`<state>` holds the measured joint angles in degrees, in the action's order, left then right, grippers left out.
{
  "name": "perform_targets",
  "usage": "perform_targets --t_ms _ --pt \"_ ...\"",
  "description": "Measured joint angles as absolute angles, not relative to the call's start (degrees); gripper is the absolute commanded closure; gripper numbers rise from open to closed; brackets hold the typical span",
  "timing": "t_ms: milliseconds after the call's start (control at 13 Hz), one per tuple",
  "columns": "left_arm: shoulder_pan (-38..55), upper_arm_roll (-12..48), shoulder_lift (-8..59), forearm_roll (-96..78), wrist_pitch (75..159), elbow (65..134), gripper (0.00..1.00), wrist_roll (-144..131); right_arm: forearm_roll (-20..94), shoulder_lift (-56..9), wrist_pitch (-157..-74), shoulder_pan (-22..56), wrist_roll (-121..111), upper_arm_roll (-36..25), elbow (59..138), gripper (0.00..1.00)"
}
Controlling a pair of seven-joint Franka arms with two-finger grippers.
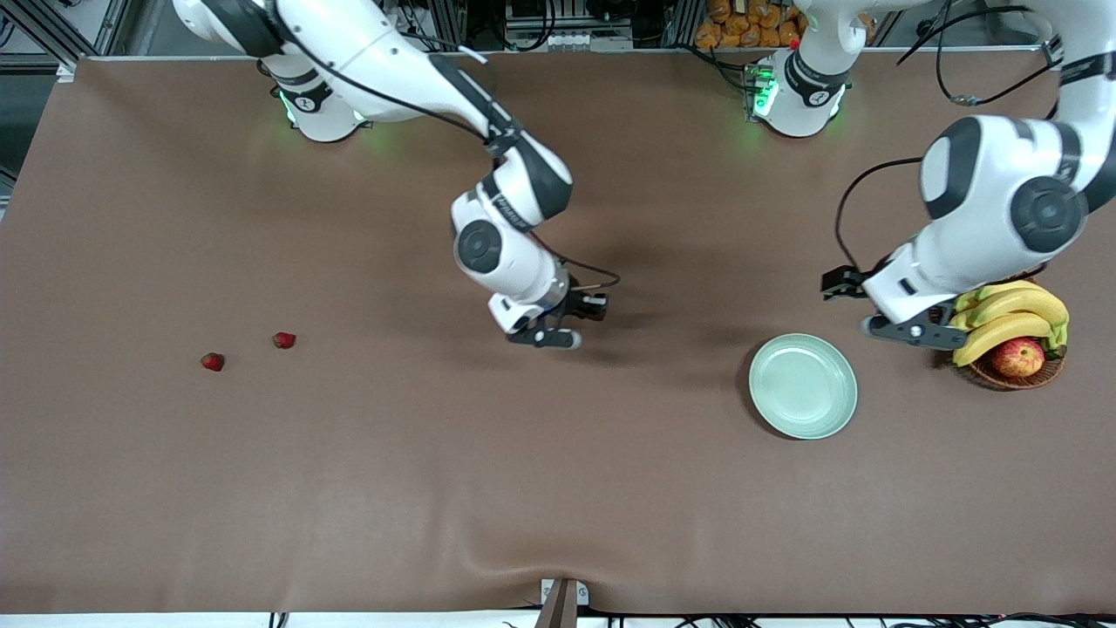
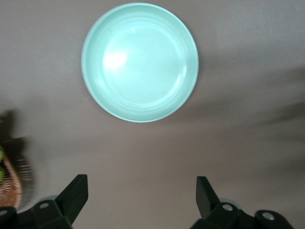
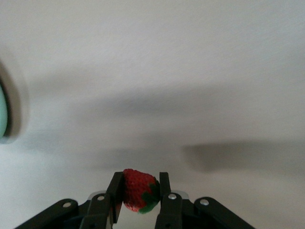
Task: Collect all strawberries into plate
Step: 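Set the strawberry mid-table with the right gripper while the left gripper approaches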
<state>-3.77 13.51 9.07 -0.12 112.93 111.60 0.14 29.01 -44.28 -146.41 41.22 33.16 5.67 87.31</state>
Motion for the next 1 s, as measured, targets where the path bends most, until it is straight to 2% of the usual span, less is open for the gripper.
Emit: perform_targets --t_ms 77,153,230,383,460,613,843,997 --pt "-3.7 14.8 9.7 -0.1 113.1 111.6 0.0 -2.2 29.5 -45.8 -148.9 42.5 33.4 5.7 86.5 1.0" --pt "-3.4 15.8 10.3 -0.1 113.6 111.6 0.0 -4.6 30.1 -47.4 -150.3 43.4 33.8 5.6 85.2 0.88" --pt "-2.8 16.3 11.0 -0.1 114.2 111.6 0.0 -6.7 30.2 -48.8 -150.9 43.8 34.2 5.6 83.7 0.7" --pt "-1.0 16.5 12.8 -0.1 115.8 111.7 0.0 -9.3 30.3 -50.7 -152.1 43.8 34.4 5.3 81.6 0.26" --pt "-0.4 16.5 13.9 -0.1 116.6 111.8 0.0 -10.3 30.4 -51.3 -153.7 43.8 34.4 5.3 81.2 0.13" --pt "0.3 16.5 15.9 -0.1 118.1 111.8 0.0 -13.8 30.4 -51.6 -155.4 43.9 34.5 5.2 81.0 0.0" --pt "3.8 16.6 18.2 -0.1 120.5 111.8 0.0 -26.5 30.5 -51.3 -155.1 42.4 34.6 4.3 80.8 0.0" --pt "7.0 16.8 19.8 -0.2 123.2 111.6 0.0 -36.5 30.5 -49.5 -150.2 38.9 34.5 3.8 81.6 0.0"
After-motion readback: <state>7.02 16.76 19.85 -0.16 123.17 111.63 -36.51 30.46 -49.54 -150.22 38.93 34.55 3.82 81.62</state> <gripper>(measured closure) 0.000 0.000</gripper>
